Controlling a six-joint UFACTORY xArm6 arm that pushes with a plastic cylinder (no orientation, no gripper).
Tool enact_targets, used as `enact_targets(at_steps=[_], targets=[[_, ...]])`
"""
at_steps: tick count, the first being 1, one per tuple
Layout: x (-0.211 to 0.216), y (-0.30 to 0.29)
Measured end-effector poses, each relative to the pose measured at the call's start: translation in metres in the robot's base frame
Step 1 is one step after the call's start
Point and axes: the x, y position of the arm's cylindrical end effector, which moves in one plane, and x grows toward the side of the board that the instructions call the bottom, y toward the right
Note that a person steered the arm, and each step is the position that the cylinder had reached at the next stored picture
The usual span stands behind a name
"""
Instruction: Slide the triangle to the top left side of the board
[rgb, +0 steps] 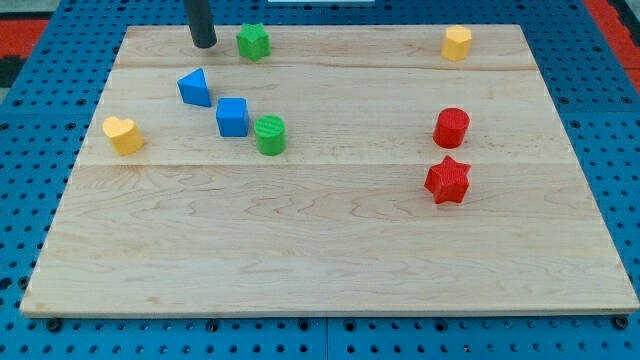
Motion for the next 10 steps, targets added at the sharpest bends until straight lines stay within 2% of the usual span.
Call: enact_targets(at_steps=[2,3,4,5,8,9,10], targets=[[0.064,0.153],[0.114,0.123],[0.101,0.047],[0.121,0.03],[0.136,-0.054],[0.112,-0.063],[0.087,-0.047]])
